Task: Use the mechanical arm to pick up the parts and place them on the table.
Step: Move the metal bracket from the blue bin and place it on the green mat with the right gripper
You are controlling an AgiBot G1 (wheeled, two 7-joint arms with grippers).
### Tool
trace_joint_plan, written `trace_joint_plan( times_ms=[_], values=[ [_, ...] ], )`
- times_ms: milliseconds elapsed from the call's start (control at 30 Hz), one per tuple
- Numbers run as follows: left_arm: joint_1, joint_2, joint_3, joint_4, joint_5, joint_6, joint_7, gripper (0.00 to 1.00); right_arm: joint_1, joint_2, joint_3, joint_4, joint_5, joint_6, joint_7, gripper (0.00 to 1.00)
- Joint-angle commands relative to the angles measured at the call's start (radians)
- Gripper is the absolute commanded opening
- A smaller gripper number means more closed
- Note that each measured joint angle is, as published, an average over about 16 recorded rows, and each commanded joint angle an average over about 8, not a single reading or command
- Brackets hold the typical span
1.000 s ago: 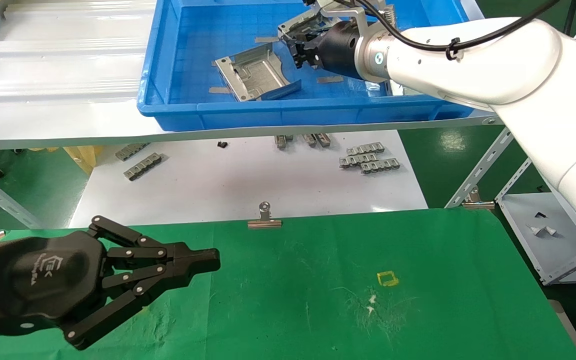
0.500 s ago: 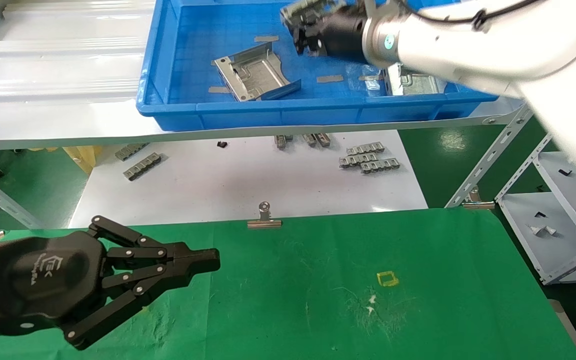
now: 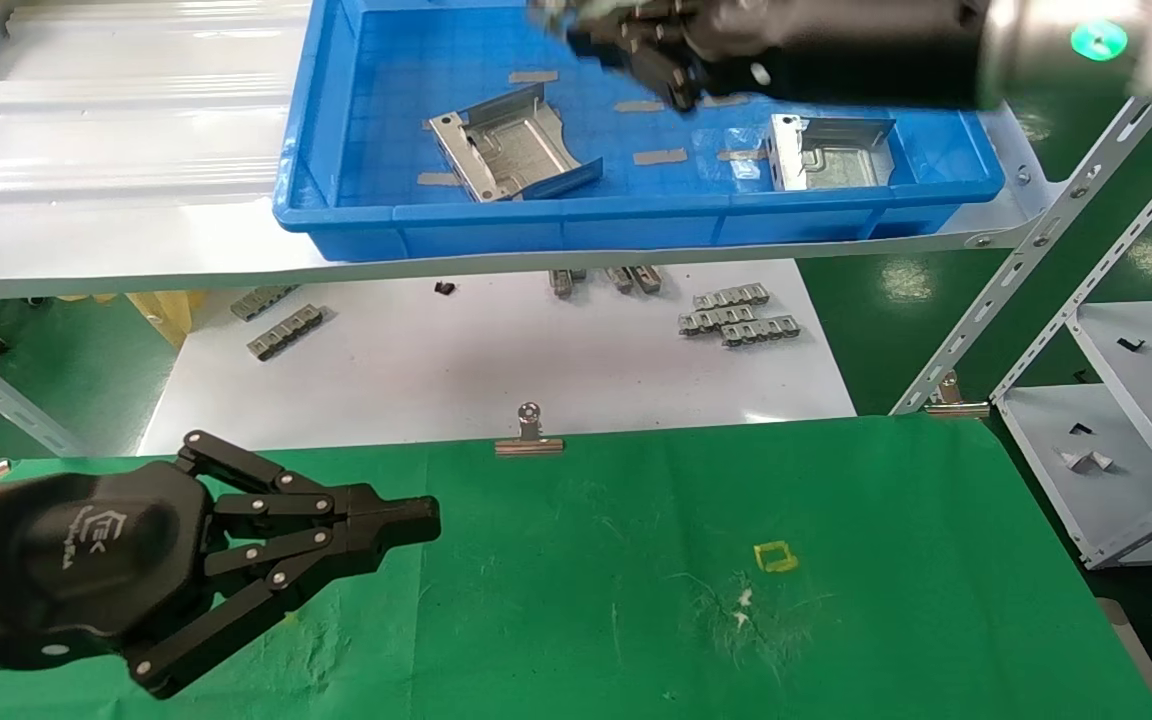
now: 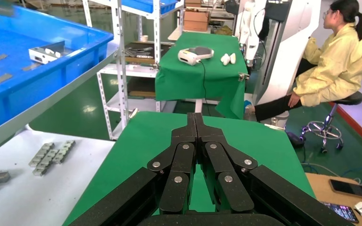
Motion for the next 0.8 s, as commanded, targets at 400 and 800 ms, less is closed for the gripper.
trace_joint_plan(
  times_ms=[400, 800],
  values=[
    [0.0, 0.0, 0.0, 0.0, 0.0, 0.0, 0.0, 1.0, -0.119, 0.287, -0.015, 0.177, 0.116, -0.514, -0.255, 0.0],
    [0.0, 0.0, 0.0, 0.0, 0.0, 0.0, 0.0, 1.0, -0.38, 0.308, -0.168, 0.159, -0.085, -0.406, -0.47, 0.0]
  ],
)
